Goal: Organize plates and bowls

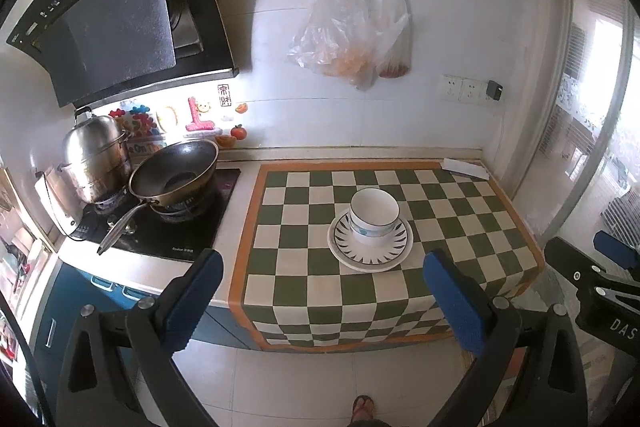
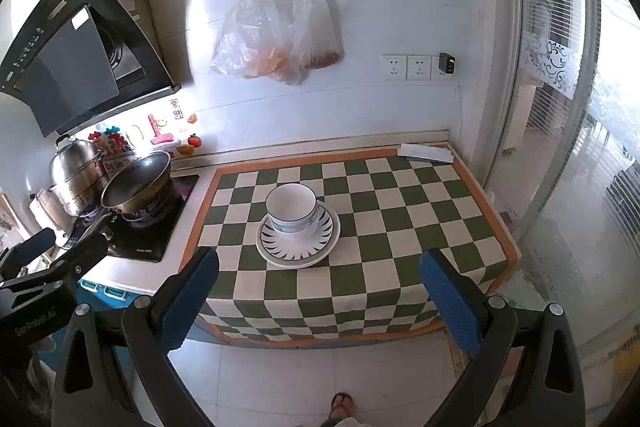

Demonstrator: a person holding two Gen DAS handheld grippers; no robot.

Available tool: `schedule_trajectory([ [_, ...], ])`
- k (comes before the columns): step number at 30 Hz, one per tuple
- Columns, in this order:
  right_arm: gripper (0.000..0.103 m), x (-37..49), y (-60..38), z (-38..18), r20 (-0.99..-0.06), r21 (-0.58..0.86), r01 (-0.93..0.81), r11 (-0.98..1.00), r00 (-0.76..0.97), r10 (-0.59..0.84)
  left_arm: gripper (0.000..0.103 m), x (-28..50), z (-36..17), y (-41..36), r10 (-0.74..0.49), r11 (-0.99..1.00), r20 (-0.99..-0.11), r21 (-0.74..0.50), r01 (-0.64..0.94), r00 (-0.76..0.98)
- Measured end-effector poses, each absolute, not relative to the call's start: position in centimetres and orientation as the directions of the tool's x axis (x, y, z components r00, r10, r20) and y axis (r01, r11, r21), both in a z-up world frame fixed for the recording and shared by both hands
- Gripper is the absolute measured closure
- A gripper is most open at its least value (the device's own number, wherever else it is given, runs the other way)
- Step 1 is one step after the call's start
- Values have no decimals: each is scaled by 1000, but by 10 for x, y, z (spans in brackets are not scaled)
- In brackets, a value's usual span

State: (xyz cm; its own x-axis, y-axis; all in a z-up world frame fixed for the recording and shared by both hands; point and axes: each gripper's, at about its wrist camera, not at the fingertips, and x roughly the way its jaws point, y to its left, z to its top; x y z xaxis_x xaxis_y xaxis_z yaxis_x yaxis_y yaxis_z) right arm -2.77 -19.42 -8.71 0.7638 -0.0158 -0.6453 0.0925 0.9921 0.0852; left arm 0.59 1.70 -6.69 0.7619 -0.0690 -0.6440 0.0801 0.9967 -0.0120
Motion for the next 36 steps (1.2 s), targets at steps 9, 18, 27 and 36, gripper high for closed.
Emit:
schedule_trajectory([
  [9, 0, -28, -195, -91, -650, 78, 94, 993, 760, -21, 0, 8, -71, 17, -74, 997, -660, -21, 80, 747],
  [18, 0, -28, -196, -100, -670, 76, 100, 992, 742, -23, 0, 8, -78, 17, -74, 997, -681, -32, 71, 729],
  [27, 0, -27, -199, -101, -674, 76, 102, 992, 739, -25, 0, 8, -79, 16, -78, 997, -683, -35, 74, 726],
  [36, 0, -26, -200, -103, -676, 77, 102, 992, 736, -23, 0, 8, -79, 16, -80, 996, -686, -35, 77, 724],
])
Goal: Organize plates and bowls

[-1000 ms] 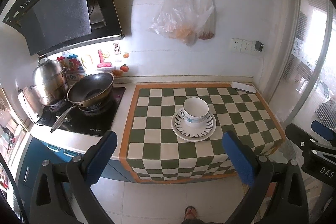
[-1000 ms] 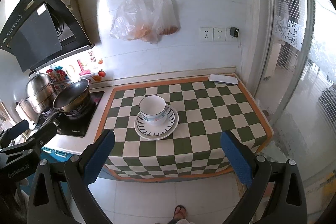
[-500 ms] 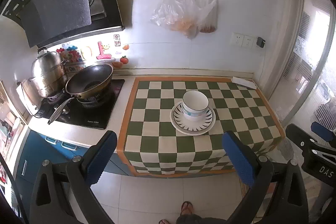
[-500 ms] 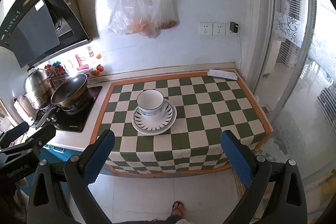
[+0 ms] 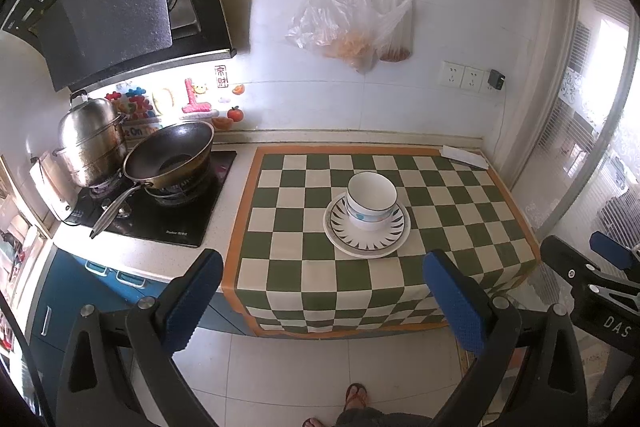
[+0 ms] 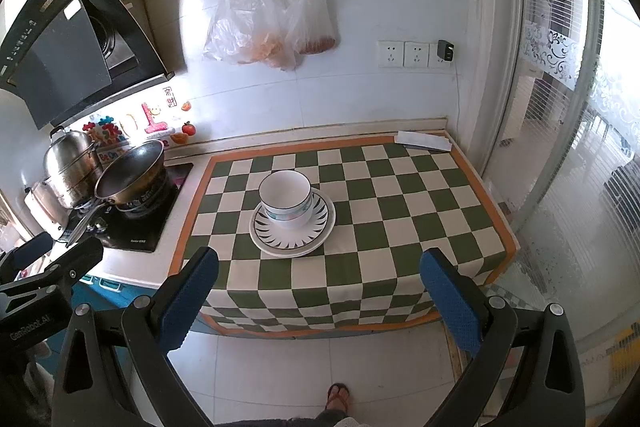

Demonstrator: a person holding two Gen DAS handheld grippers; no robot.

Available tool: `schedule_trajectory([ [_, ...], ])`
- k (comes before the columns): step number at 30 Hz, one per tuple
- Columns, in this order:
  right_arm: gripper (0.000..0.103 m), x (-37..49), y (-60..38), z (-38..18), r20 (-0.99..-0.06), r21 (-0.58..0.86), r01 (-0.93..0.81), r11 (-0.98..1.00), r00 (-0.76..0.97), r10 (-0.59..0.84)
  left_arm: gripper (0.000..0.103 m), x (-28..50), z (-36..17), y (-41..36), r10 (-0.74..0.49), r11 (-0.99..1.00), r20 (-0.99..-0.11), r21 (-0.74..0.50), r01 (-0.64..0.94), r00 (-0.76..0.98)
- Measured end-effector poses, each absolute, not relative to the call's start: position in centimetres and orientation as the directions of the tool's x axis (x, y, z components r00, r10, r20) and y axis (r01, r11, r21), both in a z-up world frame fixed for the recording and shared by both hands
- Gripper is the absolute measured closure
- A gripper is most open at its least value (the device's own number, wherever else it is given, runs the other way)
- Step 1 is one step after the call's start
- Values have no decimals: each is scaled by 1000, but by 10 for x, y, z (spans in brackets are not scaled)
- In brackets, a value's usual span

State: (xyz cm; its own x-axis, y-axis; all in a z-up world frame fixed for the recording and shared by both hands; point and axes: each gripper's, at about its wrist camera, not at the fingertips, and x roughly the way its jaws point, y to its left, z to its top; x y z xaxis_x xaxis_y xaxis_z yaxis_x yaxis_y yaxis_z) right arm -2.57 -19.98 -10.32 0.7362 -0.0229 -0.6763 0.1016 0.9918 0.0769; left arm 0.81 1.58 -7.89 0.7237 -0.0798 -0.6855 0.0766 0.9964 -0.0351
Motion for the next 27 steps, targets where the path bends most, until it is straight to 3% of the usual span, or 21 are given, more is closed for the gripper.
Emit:
schedule_trajectory([
  [27, 0, -10, -199, -114, -697, 68, 92, 993, 717, -19, 0, 15, -85, 23, -71, 997, -684, -25, 75, 726],
])
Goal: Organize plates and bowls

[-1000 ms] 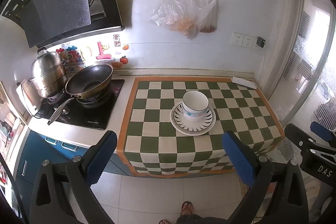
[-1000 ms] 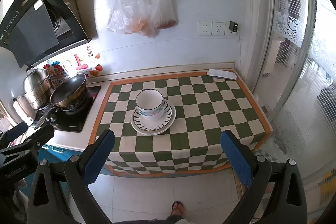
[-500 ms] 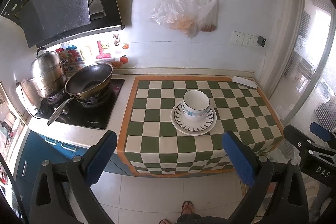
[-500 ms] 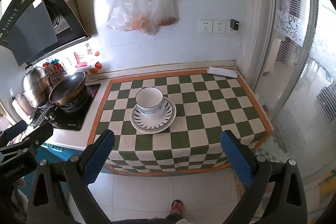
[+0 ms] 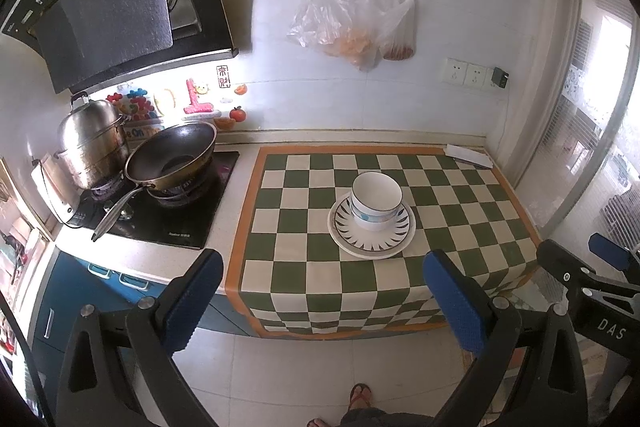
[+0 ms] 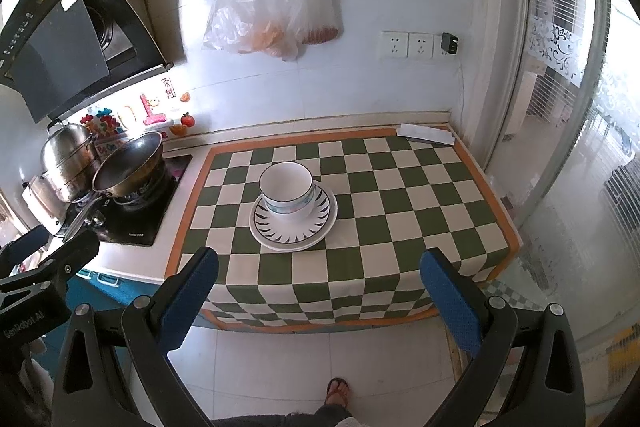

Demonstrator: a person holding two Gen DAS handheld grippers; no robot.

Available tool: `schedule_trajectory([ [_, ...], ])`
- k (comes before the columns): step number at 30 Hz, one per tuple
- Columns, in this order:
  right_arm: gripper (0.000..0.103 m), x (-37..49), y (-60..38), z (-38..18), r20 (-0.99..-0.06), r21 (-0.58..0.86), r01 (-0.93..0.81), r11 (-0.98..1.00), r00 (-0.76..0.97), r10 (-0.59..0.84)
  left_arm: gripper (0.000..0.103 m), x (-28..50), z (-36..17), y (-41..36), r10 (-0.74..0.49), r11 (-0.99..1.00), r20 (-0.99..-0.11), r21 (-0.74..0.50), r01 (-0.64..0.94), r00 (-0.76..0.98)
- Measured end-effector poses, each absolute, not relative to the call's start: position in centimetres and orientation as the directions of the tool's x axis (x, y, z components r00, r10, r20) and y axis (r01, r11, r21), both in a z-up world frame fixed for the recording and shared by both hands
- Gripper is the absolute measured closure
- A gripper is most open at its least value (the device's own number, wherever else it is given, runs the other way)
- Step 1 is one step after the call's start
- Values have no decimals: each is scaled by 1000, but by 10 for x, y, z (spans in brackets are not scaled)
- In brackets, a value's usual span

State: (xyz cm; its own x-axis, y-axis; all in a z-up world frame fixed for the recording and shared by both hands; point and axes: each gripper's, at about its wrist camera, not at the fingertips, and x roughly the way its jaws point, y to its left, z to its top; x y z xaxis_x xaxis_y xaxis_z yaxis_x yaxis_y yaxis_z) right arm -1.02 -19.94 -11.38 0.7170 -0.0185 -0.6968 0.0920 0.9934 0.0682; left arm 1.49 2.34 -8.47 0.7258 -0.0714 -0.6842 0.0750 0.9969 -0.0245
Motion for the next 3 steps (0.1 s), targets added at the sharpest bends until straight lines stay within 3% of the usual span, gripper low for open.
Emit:
schedule_trajectory([
  [3, 0, -9, -200, -114, -697, 68, 92, 993, 717, -19, 0, 16, -86, 25, -76, 996, -685, -27, 79, 724],
])
